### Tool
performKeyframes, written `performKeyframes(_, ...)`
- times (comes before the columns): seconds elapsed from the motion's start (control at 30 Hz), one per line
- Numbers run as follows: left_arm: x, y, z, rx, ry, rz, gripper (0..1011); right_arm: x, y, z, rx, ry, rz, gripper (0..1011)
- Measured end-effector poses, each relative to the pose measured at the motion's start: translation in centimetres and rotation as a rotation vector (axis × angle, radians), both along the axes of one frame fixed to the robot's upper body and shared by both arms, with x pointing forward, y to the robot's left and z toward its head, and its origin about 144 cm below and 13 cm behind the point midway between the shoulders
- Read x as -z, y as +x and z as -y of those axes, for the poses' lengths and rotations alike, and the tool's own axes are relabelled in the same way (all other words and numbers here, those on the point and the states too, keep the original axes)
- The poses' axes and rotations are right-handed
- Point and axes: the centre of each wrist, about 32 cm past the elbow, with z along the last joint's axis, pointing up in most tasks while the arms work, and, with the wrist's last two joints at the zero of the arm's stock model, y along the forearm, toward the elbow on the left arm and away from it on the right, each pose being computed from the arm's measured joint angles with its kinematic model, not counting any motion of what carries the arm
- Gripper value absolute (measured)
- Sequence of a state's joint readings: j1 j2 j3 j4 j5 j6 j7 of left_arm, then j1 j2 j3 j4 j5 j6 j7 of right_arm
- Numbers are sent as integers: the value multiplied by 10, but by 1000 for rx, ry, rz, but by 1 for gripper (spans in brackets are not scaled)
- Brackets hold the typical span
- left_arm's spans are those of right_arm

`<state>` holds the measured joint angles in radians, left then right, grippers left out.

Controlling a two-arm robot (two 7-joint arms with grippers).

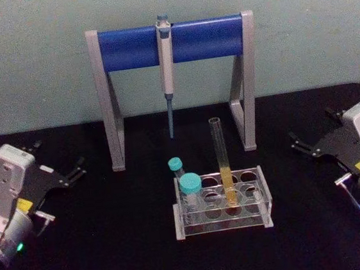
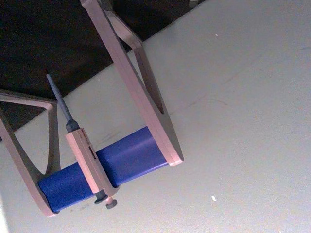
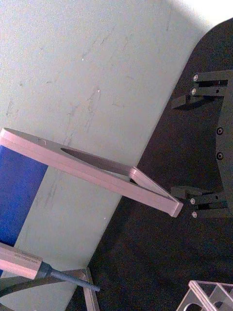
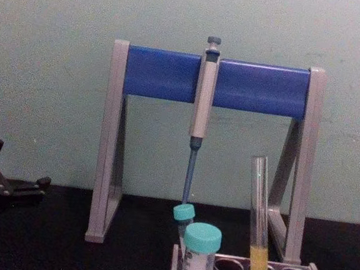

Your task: Pick up the test tube from the test tube rack, shake it, then place it back into the test tube rack.

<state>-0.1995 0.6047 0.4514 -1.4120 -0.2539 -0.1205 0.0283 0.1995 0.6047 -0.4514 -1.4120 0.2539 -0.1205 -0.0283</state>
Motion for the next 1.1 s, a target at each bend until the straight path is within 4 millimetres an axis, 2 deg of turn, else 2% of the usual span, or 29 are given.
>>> performKeyframes(1.1, 0, 0, 0, 0, 0, 0, 1001, 0, 0, 0, 0, 0, 0, 1000)
